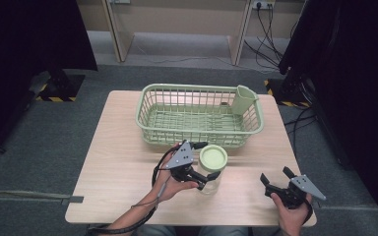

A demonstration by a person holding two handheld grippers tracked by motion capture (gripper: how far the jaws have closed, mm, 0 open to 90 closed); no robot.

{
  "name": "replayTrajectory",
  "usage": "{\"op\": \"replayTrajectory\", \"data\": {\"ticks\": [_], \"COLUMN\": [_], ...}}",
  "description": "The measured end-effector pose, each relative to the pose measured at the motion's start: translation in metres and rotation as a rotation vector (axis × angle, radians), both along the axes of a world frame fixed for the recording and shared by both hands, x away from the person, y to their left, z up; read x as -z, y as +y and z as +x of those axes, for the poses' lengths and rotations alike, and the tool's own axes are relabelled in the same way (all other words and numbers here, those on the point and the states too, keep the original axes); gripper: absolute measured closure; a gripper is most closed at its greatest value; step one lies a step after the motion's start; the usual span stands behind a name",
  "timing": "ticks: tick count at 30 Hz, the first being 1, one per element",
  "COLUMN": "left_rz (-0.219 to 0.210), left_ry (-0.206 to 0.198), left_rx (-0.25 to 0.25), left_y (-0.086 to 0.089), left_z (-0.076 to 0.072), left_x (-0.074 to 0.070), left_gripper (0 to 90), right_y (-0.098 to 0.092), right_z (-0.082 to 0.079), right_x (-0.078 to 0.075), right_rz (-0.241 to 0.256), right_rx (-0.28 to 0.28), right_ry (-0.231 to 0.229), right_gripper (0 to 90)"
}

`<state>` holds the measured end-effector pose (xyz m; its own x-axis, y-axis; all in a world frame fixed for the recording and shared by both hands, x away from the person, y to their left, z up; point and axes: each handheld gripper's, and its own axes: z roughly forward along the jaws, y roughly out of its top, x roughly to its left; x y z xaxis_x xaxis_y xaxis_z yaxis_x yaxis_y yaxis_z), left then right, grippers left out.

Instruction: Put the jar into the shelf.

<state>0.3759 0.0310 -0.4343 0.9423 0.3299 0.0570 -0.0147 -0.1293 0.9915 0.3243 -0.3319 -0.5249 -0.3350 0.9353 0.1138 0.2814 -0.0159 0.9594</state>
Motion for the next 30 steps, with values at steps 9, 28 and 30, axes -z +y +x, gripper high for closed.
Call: {"op": "replayTrajectory", "data": {"ticks": [9,28,30], "left_rz": [0.0,-0.058,-0.063], "left_ry": [0.015,-0.017,-0.03], "left_rx": [-0.017,-0.044,-0.051], "left_y": [-0.001,0.012,0.014], "left_z": [-0.003,-0.024,-0.026], "left_x": [0.0,-0.046,-0.055], "left_gripper": [10.3,10.5,10.5], "right_y": [0.0,0.0,0.0], "right_z": [0.0,0.0,0.0], "right_x": [0.0,0.0,0.0], "right_rz": [-0.001,-0.001,-0.001], "right_rx": [0.0,0.0,0.0], "right_ry": [0.001,0.0,0.0], "right_gripper": [1.1,1.1,1.1]}}
